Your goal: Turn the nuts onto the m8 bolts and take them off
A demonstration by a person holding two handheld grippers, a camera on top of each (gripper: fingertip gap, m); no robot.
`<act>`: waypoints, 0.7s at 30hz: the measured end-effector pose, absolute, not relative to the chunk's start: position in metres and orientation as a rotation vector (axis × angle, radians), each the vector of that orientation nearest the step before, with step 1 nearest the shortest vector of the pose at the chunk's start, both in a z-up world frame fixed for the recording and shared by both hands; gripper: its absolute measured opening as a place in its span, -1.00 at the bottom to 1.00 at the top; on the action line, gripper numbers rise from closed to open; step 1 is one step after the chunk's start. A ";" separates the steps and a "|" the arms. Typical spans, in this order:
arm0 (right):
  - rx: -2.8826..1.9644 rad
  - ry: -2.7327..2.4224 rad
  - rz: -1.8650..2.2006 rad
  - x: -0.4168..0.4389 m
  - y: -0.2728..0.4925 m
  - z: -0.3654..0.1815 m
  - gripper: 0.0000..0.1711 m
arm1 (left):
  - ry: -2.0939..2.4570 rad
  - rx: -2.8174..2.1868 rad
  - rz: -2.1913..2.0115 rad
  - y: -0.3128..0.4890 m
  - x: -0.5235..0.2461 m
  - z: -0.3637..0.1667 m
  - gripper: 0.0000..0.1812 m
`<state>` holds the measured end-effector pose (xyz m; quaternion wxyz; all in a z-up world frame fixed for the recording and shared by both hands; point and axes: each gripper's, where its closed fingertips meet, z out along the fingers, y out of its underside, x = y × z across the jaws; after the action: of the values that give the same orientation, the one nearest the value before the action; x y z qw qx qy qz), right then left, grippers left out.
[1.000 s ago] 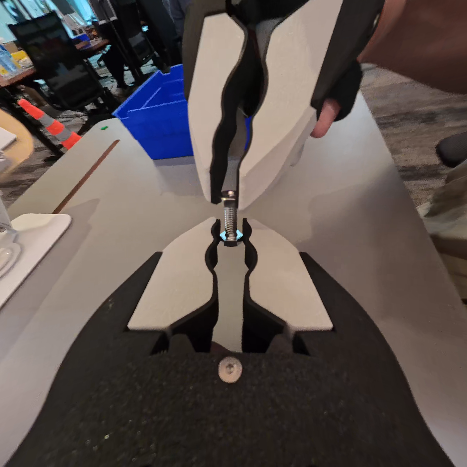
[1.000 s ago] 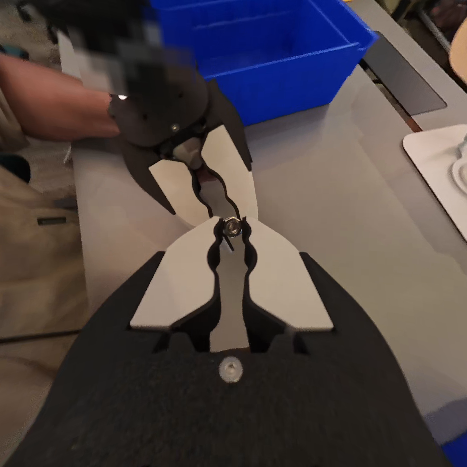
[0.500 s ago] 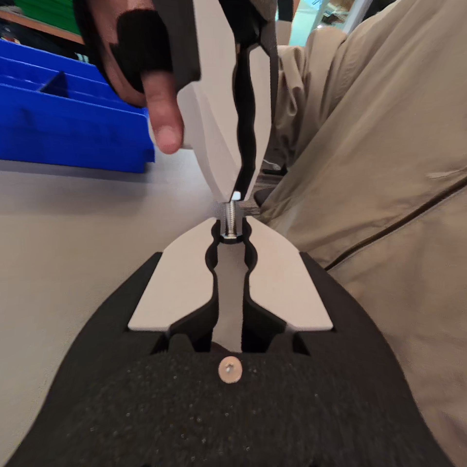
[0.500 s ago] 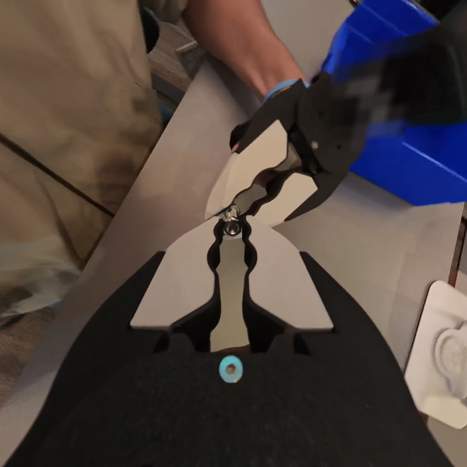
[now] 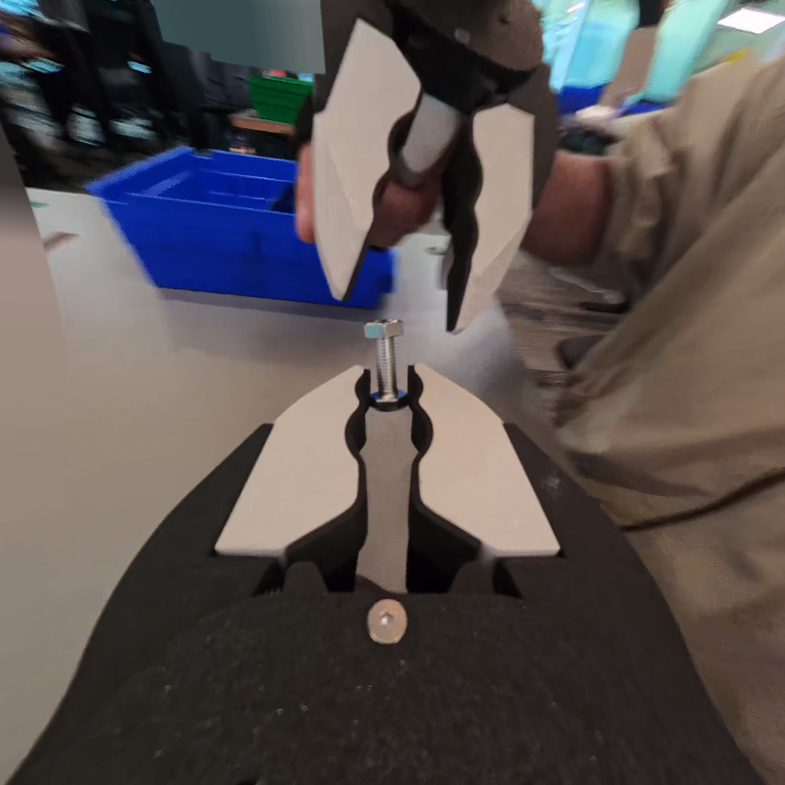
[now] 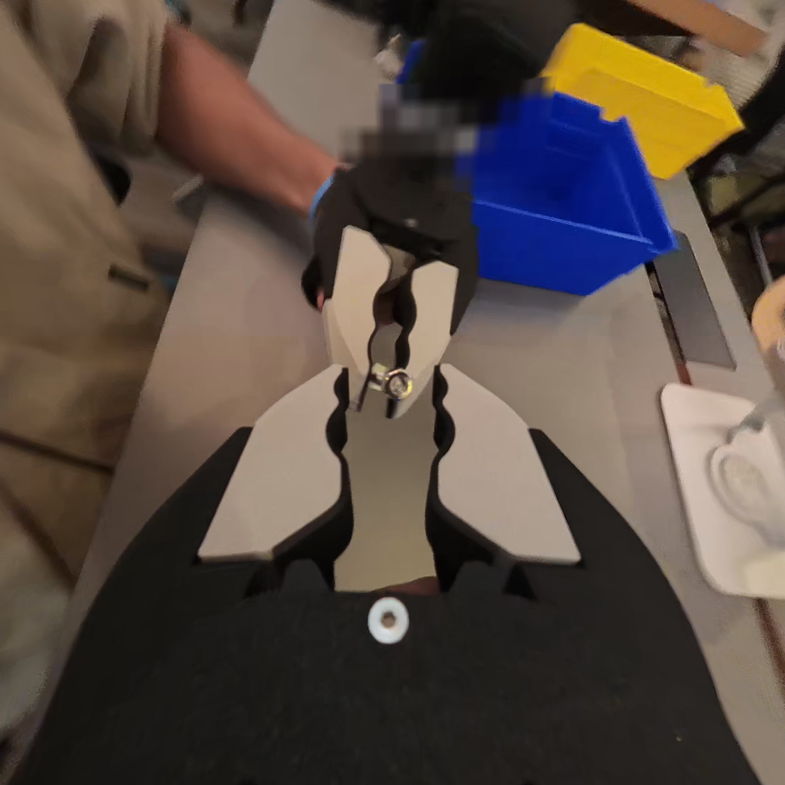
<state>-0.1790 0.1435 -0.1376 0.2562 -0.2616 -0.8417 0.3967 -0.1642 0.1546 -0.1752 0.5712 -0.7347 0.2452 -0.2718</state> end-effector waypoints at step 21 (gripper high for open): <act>-1.411 -1.936 1.194 -0.193 0.163 -0.171 -0.83 | 0.652 -1.771 0.086 0.178 -0.189 -0.194 -0.82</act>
<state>-0.1926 0.1628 -0.1707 0.2302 -0.5130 -0.7039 0.4341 -0.1890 0.1781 -0.1936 0.5860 -0.7597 0.2796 0.0370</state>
